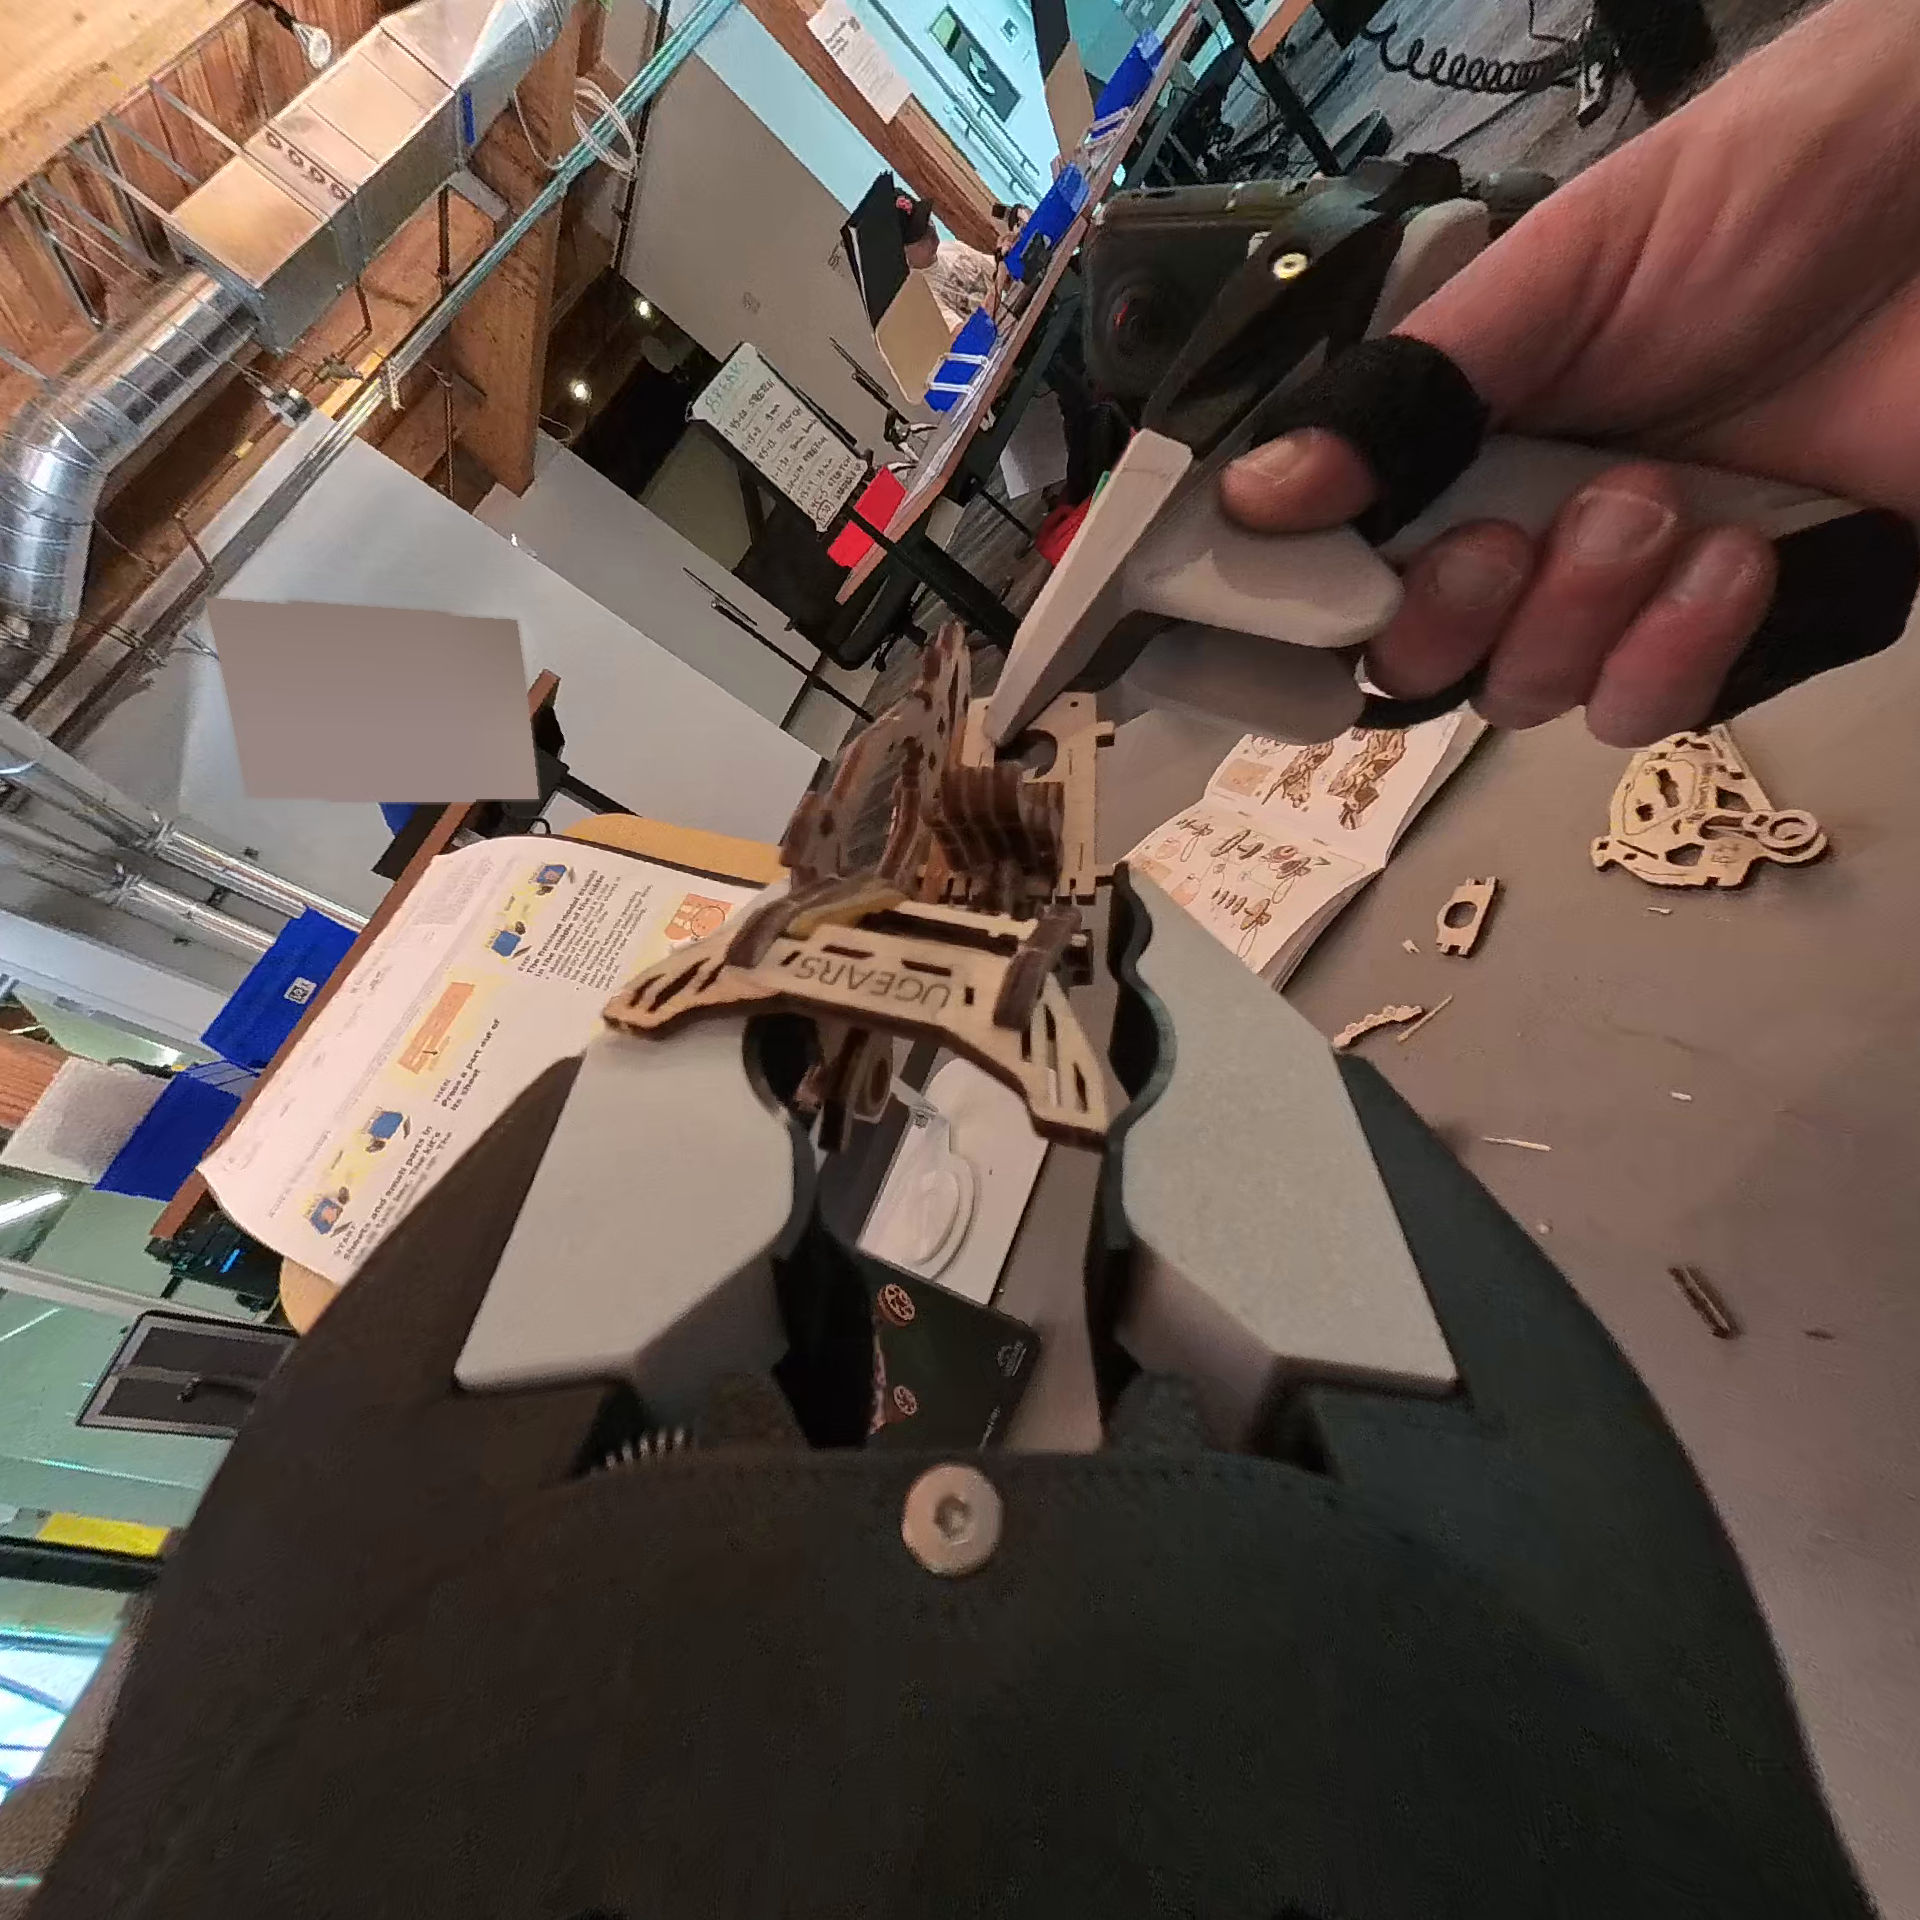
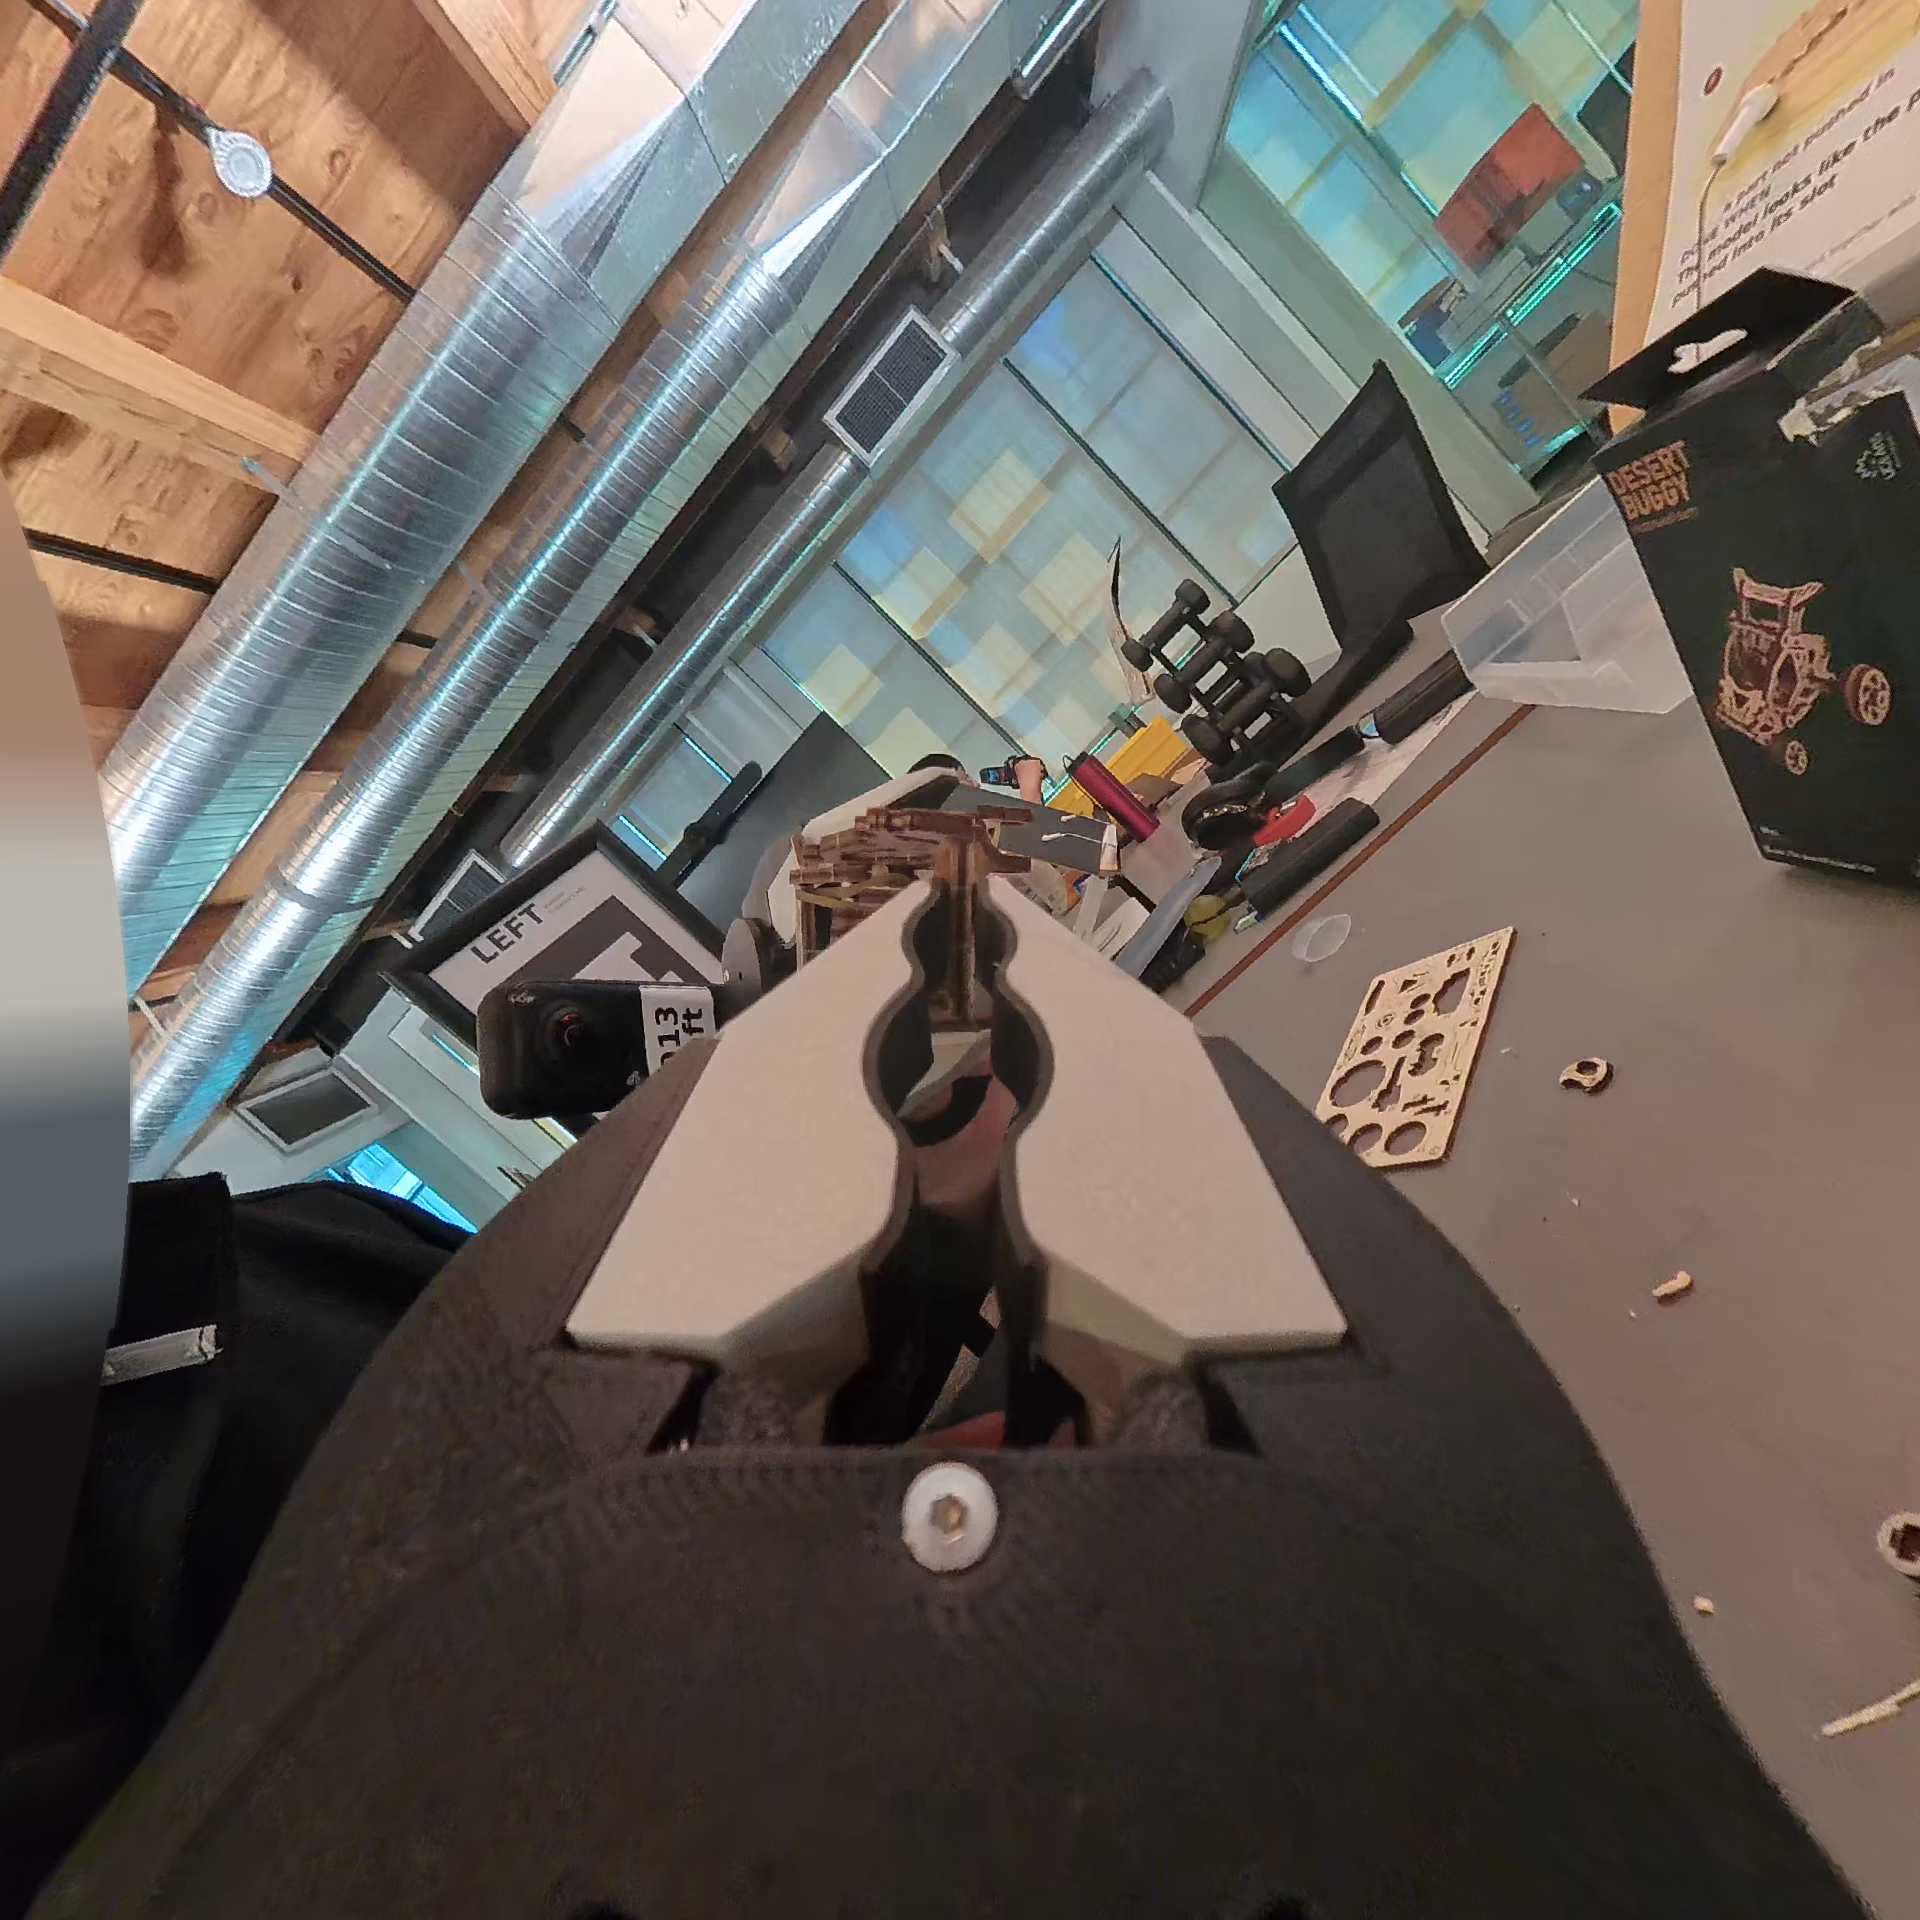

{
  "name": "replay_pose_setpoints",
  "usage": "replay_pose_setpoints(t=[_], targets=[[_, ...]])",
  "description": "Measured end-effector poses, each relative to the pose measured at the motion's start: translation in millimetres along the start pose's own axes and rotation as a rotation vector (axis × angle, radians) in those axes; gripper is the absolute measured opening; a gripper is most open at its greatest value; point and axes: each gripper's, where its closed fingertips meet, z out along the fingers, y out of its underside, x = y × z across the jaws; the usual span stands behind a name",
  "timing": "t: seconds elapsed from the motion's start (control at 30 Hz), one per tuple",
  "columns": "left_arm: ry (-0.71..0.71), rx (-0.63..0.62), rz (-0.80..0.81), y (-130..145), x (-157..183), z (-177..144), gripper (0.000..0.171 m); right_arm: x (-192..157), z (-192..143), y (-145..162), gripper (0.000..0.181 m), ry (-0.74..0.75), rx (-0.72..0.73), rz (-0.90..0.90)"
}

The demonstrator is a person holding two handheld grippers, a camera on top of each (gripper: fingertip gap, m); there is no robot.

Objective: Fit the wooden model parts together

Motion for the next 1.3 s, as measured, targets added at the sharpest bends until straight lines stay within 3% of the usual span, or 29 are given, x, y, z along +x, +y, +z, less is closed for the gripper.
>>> replay_pose_setpoints(t=[0.3,0.43,0.73,1.0,1.3], targets=[[-0.009,0.009,-0.021,-5,-5,0,0.053,-5,2,-2,0.002,-0.011,-0.019,-0.044],[-0.013,0.012,-0.025,-5,-7,0,0.053,-5,3,1,0.019,-0.025,-0.037,-0.041],[-0.003,0.048,-0.047,-13,-4,2,0.055,-6,5,8,0.000,-0.031,-0.085,-0.108],[0.060,0.021,-0.091,-6,-2,6,0.055,-3,3,5,0.000,0.018,-0.070,-0.145],[-0.004,-0.027,-0.051,-4,-6,9,0.049,-1,3,-2,0.000,0.075,-0.013,-0.161]])
